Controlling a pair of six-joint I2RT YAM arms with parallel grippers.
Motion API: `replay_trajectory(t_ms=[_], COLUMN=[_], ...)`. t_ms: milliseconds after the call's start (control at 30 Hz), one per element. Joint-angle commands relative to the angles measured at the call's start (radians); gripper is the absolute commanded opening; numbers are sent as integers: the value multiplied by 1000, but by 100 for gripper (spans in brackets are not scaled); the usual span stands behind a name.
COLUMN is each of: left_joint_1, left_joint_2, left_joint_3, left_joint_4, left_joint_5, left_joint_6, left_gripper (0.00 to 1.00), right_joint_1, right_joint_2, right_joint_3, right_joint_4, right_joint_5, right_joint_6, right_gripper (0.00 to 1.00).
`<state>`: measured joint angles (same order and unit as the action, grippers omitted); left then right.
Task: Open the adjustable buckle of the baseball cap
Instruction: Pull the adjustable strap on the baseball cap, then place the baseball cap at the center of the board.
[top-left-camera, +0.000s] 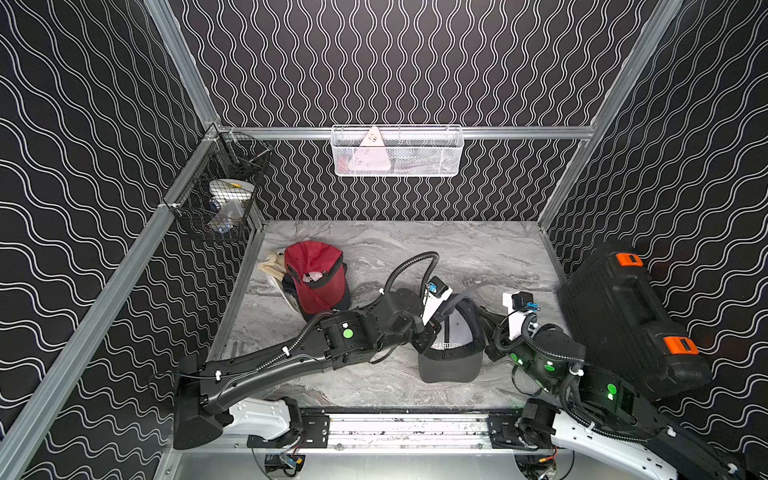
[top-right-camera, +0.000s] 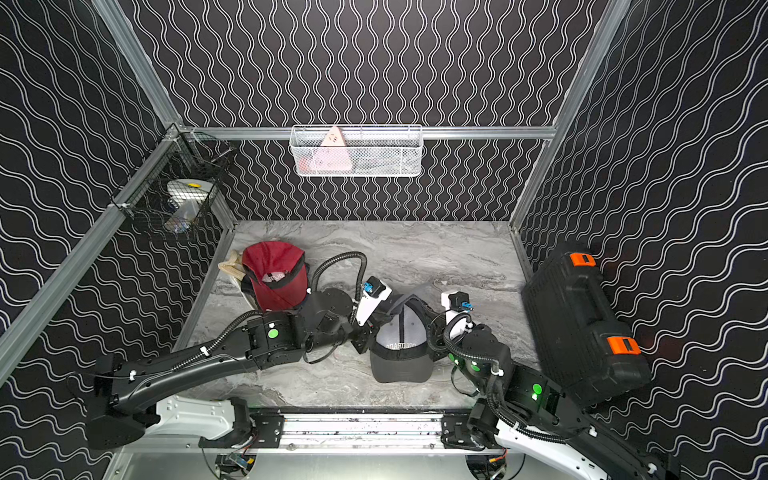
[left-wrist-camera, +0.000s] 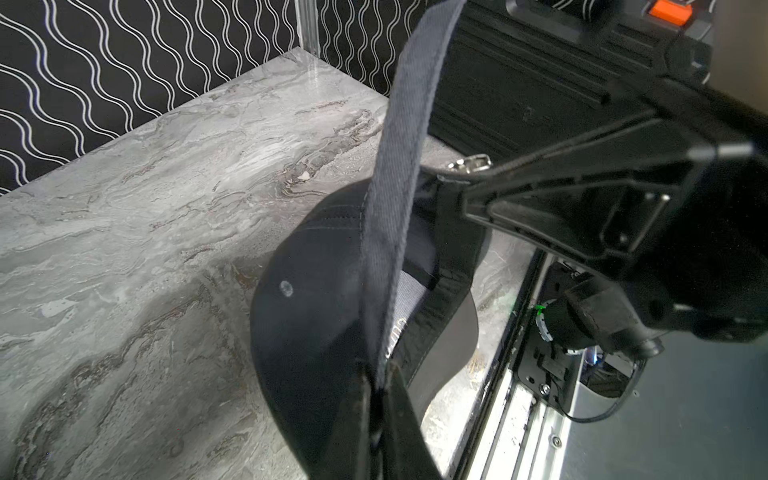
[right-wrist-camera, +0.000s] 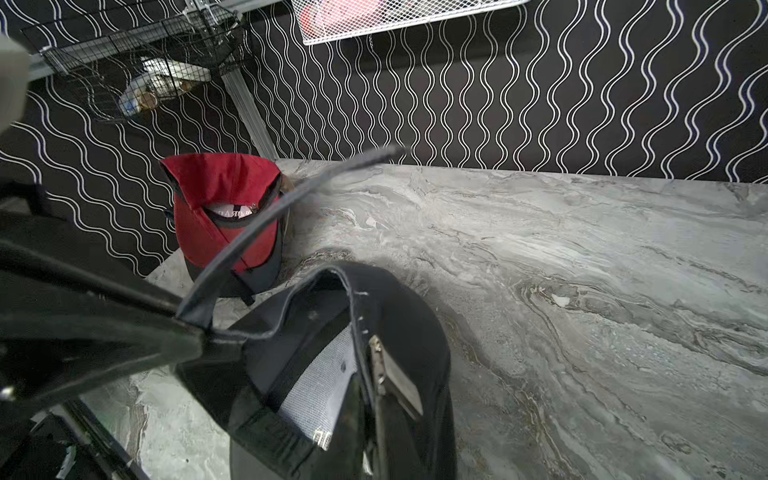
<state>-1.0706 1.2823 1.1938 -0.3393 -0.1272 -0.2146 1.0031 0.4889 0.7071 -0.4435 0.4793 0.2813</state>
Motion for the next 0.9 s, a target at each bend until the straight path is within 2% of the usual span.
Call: replay_trajectory(t_ms=[0, 400, 867], left_joint_1=[17, 90, 203], left_joint_2=[-3, 34, 62], left_joint_3=[-10, 26, 117], left_joint_4=[73, 73, 12], left_joint_5=[27, 94, 137], left_joint_6=[-25, -15, 18], left_gripper=[0, 0, 0], right_joint_1=[1, 0, 1], right_joint_2=[3, -34, -94], right_joint_3=[-5, -28, -24], right_joint_4=[22, 0, -42], right_joint_5=[8, 51, 74], right_joint_6=[25, 33, 45], right_gripper=[13, 21, 22])
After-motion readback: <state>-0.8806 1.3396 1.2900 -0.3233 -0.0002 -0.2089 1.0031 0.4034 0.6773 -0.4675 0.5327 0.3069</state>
